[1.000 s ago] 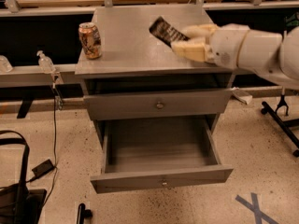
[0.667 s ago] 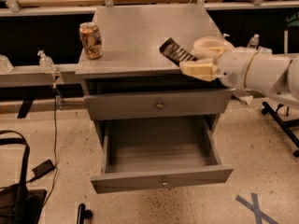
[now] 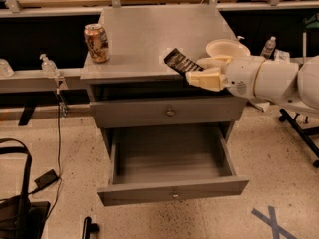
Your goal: Place rxbar chocolate into middle drawer
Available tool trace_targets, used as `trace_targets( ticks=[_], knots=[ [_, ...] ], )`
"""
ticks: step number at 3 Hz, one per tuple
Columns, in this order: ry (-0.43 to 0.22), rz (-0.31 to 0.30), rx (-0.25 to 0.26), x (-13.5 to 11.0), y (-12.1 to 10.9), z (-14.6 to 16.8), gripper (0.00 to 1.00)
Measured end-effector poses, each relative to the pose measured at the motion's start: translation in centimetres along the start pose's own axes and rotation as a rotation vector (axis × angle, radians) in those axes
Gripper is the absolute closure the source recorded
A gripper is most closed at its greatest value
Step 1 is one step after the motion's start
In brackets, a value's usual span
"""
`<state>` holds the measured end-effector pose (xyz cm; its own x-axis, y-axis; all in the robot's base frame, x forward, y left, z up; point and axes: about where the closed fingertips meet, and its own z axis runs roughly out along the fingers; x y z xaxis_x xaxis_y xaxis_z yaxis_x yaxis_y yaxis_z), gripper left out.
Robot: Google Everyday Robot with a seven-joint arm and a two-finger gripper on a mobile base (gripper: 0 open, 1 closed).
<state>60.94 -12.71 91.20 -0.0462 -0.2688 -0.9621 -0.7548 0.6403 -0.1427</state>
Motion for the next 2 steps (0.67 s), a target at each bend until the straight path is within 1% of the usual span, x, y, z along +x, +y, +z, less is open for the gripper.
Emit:
trace_targets(
  ticks=[1,2],
  knots=[
    [0.042,0.047,-0.068,6.0,1.9,0.3,1.0],
    [-0.006,0.098,-0.102,17.2,1.8,-2.0,1.0]
  ],
)
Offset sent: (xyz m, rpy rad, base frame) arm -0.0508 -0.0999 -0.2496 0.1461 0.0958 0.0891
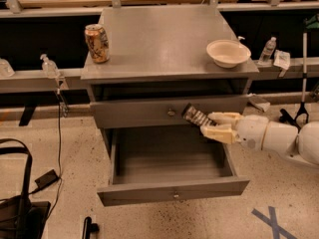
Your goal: Place rxbar chocolate into middle drawer
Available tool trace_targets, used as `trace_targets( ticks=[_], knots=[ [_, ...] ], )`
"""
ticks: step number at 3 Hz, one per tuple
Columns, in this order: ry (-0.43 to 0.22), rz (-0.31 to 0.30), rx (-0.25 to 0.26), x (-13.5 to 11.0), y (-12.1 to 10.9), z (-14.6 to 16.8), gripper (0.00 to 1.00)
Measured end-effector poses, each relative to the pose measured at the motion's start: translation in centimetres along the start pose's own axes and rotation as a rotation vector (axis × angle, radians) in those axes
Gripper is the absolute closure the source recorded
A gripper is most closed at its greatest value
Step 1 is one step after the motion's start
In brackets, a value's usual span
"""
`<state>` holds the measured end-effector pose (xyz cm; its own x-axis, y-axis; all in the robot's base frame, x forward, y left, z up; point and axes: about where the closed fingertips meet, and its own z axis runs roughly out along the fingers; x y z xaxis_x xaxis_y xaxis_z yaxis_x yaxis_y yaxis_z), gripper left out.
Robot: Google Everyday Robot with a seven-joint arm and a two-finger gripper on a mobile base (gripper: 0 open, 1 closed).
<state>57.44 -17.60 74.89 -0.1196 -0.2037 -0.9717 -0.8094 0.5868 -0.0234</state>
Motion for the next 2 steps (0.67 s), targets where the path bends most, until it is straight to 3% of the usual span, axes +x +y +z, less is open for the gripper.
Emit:
trace_targets(
  ticks=[1,2],
  knots=[
    [-0.003,0.012,-0.006,0.21,0.18,0.8,1.0],
    [0.052,0.019,-0.049,0.97,-0.79,1.74,1.0]
  ],
)
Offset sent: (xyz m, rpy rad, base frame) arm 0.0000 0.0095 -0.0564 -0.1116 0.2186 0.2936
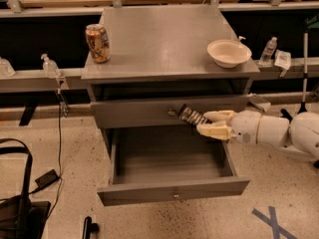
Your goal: Place rxbar chocolate into middle drawer
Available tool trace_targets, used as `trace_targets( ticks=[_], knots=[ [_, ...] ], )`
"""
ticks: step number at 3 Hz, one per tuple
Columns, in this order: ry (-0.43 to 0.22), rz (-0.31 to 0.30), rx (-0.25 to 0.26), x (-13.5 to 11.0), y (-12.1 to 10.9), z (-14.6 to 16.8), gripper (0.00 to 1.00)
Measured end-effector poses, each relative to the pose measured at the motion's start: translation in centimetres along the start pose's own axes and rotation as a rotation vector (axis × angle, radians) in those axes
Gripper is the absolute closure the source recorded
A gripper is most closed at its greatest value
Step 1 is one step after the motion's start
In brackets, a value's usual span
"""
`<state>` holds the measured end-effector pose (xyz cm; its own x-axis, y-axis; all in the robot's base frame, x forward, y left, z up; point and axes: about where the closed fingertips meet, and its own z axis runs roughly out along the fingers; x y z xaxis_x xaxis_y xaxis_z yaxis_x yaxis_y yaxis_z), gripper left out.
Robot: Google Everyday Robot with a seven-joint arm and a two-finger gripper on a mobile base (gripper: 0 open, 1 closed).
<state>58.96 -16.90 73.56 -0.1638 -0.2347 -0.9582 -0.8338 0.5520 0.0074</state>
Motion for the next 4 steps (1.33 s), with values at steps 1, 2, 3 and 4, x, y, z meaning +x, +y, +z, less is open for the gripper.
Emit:
trace_targets(
  ticks=[1,2,3,4],
  knots=[
    [0.188,0.027,-0.166,7.9,-2.8,2.6,1.0],
    [0.352,-0.004,-0.313,14.8,-2.8,2.9,1.0],
    [0.514,-0.155,-0.405,20.4,-0.9,0.9,1.0],
    [0.525,-0.148,-0.422,20.9,-0.3,1.1,1.0]
  ],
)
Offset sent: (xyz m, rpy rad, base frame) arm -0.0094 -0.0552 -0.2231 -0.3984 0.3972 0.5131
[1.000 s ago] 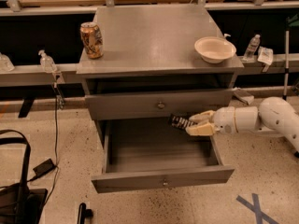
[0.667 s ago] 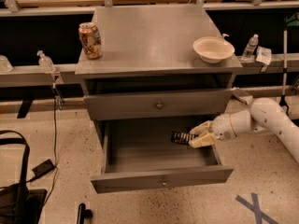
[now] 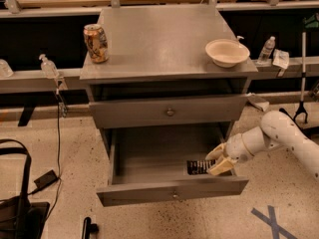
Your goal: Place rxbar chocolate into middle drawer
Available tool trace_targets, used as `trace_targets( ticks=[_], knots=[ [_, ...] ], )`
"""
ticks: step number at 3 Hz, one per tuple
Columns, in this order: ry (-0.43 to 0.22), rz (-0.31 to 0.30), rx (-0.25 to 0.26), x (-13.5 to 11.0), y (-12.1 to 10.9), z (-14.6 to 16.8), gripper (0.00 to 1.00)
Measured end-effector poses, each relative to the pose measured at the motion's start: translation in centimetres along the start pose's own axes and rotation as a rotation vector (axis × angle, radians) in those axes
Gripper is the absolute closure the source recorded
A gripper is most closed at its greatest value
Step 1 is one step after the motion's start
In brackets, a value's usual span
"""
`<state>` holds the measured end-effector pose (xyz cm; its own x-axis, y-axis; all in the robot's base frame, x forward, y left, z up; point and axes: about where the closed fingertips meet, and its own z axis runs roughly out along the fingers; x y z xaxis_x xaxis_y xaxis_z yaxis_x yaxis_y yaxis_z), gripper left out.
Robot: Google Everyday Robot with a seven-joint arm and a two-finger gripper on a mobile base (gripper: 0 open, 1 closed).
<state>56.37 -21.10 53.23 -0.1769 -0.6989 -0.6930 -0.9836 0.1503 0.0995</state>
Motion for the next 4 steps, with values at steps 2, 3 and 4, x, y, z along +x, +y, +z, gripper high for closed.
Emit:
trace_targets(
  ticks=[2,3,4],
  knots=[
    [-0.007,-0.052,0.038,-1.1,-0.9,3.7,1.0],
    [-0.006,-0.071,0.085,-1.8,-2.3,7.4,1.0],
    [-0.047,-0.078,0.097,-3.2,-3.0,10.3,1.0]
  ],
)
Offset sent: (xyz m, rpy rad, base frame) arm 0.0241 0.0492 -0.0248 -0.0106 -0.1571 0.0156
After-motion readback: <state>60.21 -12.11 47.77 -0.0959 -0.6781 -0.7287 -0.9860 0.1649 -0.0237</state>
